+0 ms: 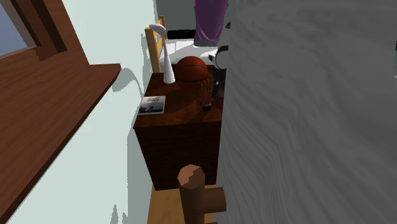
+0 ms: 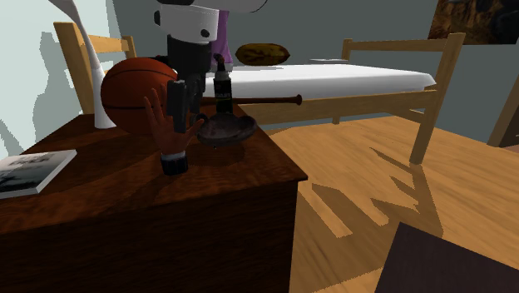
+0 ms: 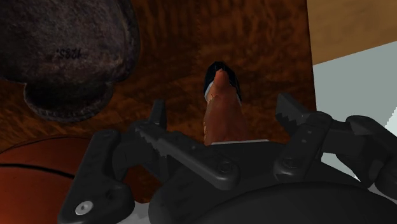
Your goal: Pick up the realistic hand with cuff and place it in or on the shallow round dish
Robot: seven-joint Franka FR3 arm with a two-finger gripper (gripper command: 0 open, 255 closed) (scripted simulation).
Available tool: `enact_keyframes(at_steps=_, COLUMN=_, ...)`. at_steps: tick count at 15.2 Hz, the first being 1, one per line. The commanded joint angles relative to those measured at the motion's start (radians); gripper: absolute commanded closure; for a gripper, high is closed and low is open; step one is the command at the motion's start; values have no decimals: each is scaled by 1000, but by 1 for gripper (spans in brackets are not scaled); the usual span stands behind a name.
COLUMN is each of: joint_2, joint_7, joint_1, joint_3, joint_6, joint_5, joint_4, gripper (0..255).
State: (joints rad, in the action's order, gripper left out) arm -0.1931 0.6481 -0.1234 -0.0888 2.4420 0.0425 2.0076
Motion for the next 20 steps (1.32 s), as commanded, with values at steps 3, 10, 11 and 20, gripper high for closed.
enact_keyframes(at_steps=3, joint_2=0, joint_7=0, joint_1=0, joint_3=0, joint_6=0, joint_5=0, joint_4=0, gripper=255)
enact_keyframes(at_steps=10, joint_2=0, joint_7=0, joint_1=0, joint_3=0, joint_6=0, joint_5=0, joint_4=0, gripper=255)
enact_keyframes(at_steps=11, joint_2=6, joint_7=-1, joint_1=0, joint_3=0, joint_6=-12, joint_5=-1, joint_4=-6, gripper=255)
enact_keyframes(at_steps=20, joint_2=57, joint_7=-8, joint_1=-2, joint_3=-2, joint_6=-123, joint_5=-11, joint_4=-67, gripper=255)
